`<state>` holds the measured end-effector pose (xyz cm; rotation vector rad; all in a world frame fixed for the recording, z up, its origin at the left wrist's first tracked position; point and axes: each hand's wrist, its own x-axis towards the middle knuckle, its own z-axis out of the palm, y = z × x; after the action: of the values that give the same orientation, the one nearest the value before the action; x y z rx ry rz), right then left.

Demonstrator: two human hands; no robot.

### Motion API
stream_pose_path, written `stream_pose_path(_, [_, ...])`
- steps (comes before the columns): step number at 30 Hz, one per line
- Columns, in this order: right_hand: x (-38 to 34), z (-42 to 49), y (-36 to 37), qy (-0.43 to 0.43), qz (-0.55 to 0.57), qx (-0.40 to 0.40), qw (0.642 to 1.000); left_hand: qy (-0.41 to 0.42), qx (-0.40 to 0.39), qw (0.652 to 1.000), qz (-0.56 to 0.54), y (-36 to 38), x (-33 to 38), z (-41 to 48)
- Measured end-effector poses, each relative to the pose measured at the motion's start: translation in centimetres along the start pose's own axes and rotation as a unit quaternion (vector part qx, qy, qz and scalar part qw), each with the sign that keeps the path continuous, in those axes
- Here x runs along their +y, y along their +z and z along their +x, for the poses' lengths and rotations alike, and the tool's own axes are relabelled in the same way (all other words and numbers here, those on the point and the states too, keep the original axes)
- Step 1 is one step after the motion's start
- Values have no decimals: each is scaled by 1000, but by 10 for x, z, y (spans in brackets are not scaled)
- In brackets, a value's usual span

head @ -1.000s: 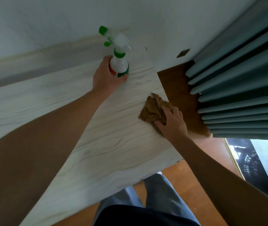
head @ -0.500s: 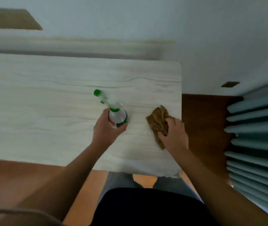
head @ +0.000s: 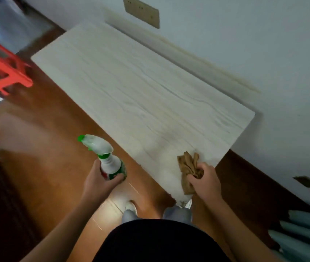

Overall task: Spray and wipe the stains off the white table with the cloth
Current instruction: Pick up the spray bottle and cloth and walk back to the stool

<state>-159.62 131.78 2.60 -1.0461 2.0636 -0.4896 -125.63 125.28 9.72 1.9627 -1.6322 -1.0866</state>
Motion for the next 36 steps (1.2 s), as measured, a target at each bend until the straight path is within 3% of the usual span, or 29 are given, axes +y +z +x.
stream_pose_path(6, [-38, -50, 20, -72, 44, -74, 994, -67, 48, 995, -50, -16, -67, -82])
stream_pose_path(11, [-60, -106, 59, -103, 36, -146, 983, -51, 96, 991, -81, -31, -106, -160])
stream_pose_path(23, [-74, -231, 155, -126, 8, -248, 960, -271, 217, 922, -170, -52, -260, -362])
stream_pose_path(30, [-107, -231, 169, -154, -51, -245, 956, -302, 263, 894, -202, -70, -282, -376])
stream_pose_path(36, [-129, -203, 191, -135, -74, -250, 956, -280, 262, 904, -187, -99, -280, -332])
